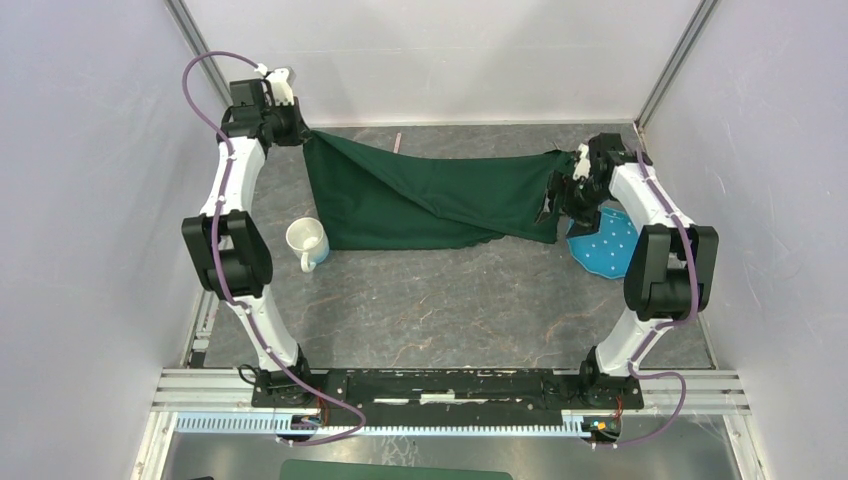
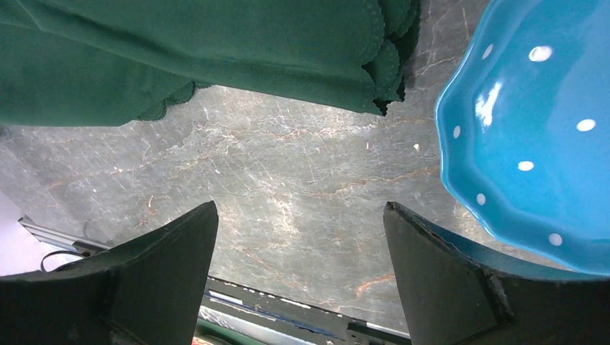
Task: Set the dinner table for one person
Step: Flatten out the napkin at the center of the board.
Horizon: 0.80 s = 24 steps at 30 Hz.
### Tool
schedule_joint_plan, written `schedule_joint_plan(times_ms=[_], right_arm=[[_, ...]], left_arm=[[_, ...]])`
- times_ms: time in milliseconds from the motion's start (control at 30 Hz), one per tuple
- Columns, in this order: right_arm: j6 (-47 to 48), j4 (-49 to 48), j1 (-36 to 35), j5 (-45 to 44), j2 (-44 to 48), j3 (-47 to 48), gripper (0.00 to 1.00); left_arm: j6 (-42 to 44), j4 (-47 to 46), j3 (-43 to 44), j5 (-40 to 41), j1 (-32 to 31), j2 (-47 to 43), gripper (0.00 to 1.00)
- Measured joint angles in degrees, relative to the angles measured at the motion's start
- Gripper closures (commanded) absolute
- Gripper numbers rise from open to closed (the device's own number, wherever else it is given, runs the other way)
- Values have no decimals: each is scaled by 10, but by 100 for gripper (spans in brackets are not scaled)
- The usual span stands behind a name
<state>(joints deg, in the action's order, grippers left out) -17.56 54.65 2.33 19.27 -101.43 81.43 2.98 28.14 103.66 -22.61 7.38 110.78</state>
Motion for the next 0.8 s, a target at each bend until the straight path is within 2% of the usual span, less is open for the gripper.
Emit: schedule_joint_plan(times_ms=[467,800], right_arm=[[-18,-84,-6,17,-1,-60,13],[-19,-122,-7,20,-72,-23,14]], left_arm=[[-1,-5,3,-4,4,11,98],[0,-4,3,-4,7,11,98]])
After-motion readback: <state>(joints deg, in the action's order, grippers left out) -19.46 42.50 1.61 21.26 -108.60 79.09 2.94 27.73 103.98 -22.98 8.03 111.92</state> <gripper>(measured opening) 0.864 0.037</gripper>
